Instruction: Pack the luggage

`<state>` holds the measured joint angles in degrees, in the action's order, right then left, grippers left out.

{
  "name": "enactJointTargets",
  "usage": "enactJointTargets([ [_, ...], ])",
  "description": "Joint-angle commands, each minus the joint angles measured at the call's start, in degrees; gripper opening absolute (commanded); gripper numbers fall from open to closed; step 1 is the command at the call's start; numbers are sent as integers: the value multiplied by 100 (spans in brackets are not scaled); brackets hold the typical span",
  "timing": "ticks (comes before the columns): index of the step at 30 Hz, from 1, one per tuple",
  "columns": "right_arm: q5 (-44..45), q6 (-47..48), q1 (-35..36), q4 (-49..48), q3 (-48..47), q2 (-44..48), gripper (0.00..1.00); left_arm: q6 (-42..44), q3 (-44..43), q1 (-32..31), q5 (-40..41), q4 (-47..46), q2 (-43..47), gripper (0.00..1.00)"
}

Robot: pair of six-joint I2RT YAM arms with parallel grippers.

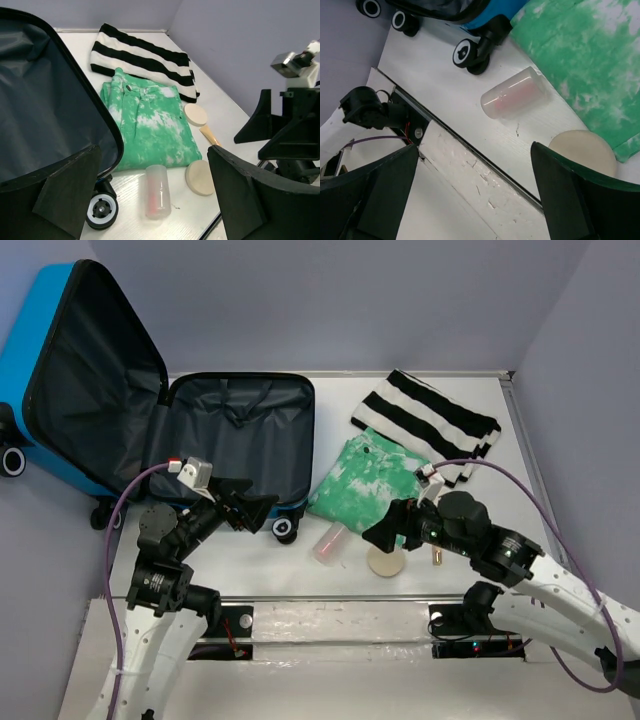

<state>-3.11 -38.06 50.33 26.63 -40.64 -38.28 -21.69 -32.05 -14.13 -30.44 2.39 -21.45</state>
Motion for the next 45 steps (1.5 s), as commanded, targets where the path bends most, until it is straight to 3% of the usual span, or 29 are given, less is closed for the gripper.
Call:
enactJointTargets([
  [1, -287, -377, 170, -1054, 434, -284, 100, 16, -143, 77, -147, -152, 115, 99],
  [6, 205, -876, 548, -1510, 592, -890, 100, 7, -135, 103, -181, -160, -25, 99],
  [11, 1513, -1658, 1541, -1889, 593, -1934, 99, 7, -135, 147, -209, -169, -52, 99],
  [14, 1700, -2020, 1761, -2065, 654, -2297, 100, 7, -135, 156, -173, -152, -52, 99],
  [21, 2208, -2372, 1761, -2531, 496, -3166, 99, -2, -126, 156, -199, -178, -17, 99],
  [27, 3035, -2793, 1761, -2602, 347, -3589, 91, -2, -117, 156, -226, -204, 18, 99],
  [37, 2861, -3146, 1445, -3076, 224, -4493, 82, -19, -99, 156, -261, -195, 80, 99],
  [45, 2957, -3321, 1392, -3103, 512, -4540, 48, -19, -99, 156, -279, -204, 106, 99],
])
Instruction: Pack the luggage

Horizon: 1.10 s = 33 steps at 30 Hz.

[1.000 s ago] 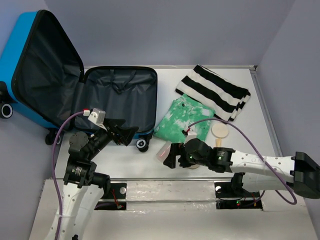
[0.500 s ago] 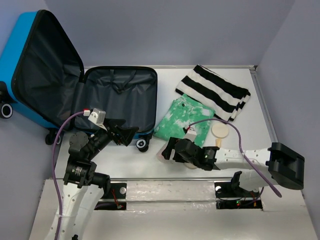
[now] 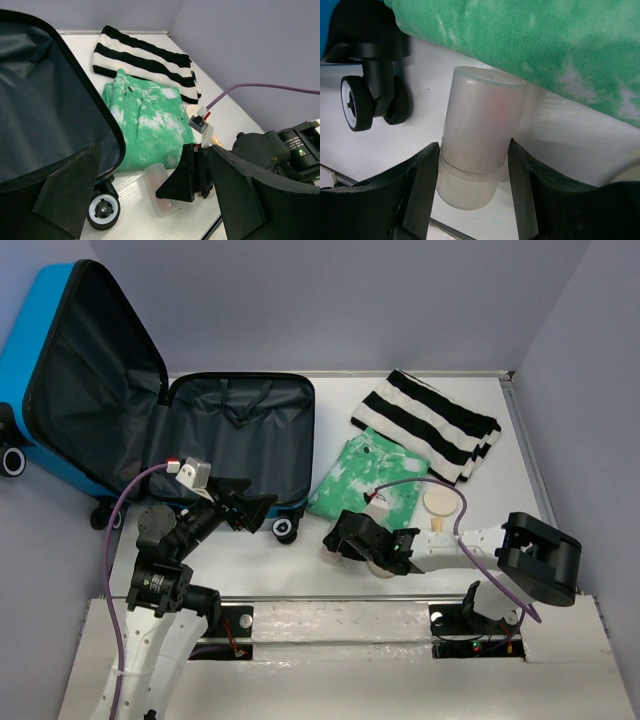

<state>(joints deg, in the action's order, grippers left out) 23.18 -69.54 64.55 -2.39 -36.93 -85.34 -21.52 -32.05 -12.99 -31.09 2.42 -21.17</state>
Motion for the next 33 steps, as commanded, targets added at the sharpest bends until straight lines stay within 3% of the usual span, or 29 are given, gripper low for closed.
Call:
enactJointTargets([
  [1, 319, -165, -31, -200, 194, 245, 40, -37, -99, 43, -222, -198, 86, 99],
  [2, 284, -104, -31, -183, 238, 463, 29, -37, -82, 43, -222, -198, 95, 99],
  [3, 171, 105, -31, -148, 256, 596, 27, -37, -90, 43, -222, -198, 95, 99],
  [6, -50, 738, -31, 168, 125, 1176, 27, -37, -91, 43, -222, -206, 113, 99],
  [11, -217, 2021, 48, 573, -1068, 1635, 29, -45, -117, 43, -117, -198, 148, 99],
  [14, -182, 3118, -153, 512, -2464, 1066, 26, -19, -240, 51, 609, 100, 209, 99],
  [16, -506, 3332, -372, 512, -3369, 83, 26, -45, -292, 121, 1076, 363, 262, 99],
  [19, -1200, 3482, -803, 713, -5057, -1219, 68, -133, -398, 209, 1754, 619, 280, 99],
  [20, -1367, 3482, -935, 1079, -5662, -1448, 89, -151, -433, 227, 1947, 655, 297, 99],
  [21, -1369, 3500, -988, 1240, -5807, -1598, 94, -151, -433, 227, 1992, 681, 315, 99],
  [23, -1369, 3526, -1050, 1338, -5643, -1461, 97, -151, -442, 227, 2002, 682, 359, 99],
  [27, -1018, 3412, -1138, 1206, -3975, -135, 93, -133, -398, 218, 1835, 602, 368, 99],
  [28, -808, 3360, -1190, 1224, -3066, 207, 89, -133, -398, 184, 1835, 602, 385, 99],
  [33, -604, 2325, -1191, 2458, -696, 2264, 71, -151, -354, 87, 1747, 541, 447, 99],
])
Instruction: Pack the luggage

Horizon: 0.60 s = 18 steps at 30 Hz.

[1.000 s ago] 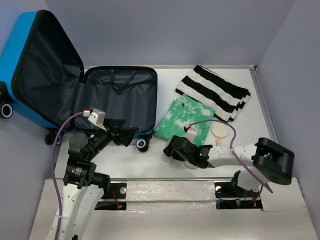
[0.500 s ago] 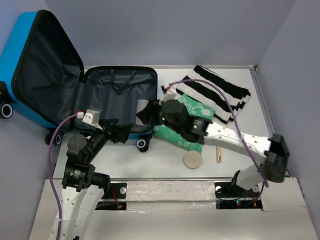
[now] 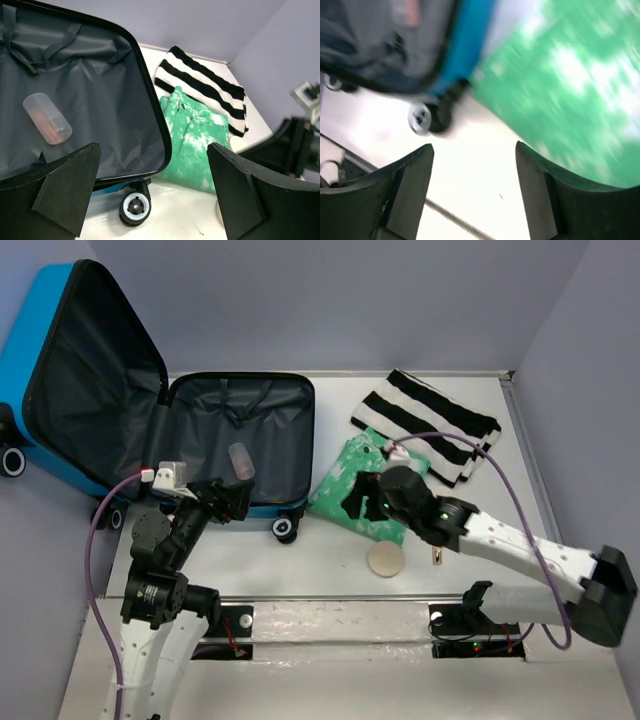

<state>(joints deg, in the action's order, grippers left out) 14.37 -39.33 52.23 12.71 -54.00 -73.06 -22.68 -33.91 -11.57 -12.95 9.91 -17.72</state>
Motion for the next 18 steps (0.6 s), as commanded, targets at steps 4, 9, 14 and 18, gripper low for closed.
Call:
enactJointTargets([
  [4, -231, -1383, -11, 2015, 1944, 2249, 67, -61, -107, -91, -208, -314, 110, 99],
  [9, -383, -1709, -11, 2613, 2253, 2279, 75, -53, -98, -100, -226, -323, 128, 99],
  [14, 92, -1946, -11, 2737, 2341, 1813, 73, -53, -98, -126, -243, -323, 181, 99],
  [18, -4, -2087, -11, 2342, 2464, 1339, 61, -44, -107, -205, -243, -315, 225, 99],
])
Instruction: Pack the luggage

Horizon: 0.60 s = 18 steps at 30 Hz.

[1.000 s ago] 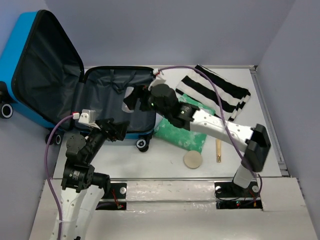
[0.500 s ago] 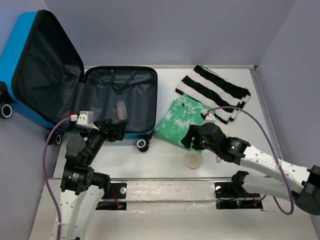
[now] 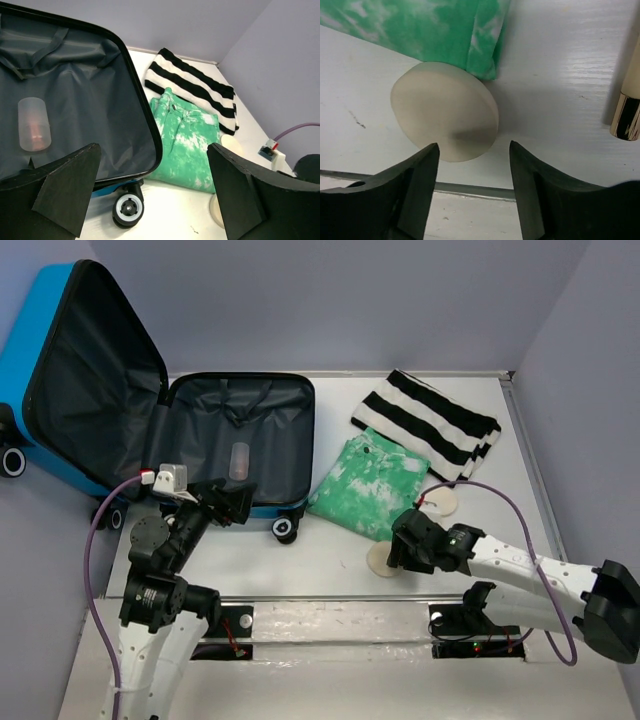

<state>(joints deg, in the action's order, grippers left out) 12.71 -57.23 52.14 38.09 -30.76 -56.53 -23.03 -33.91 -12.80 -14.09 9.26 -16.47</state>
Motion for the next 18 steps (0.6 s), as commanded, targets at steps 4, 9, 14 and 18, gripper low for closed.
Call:
enactJointTargets([
  [4, 188, -341, -2, -424, 202, -507, 38, 0, -107, -127, -129, -249, 118, 99],
  [9, 197, -341, -2, -548, 255, -517, 8, -18, -107, -144, -121, -258, 179, 99],
  [14, 214, -69, -2, -110, -174, 89, 7, -9, -98, -153, -121, -249, 170, 99],
  [18, -110, 597, -2, -72, -1061, 319, 7, -18, -98, -153, -121, -266, 162, 99],
])
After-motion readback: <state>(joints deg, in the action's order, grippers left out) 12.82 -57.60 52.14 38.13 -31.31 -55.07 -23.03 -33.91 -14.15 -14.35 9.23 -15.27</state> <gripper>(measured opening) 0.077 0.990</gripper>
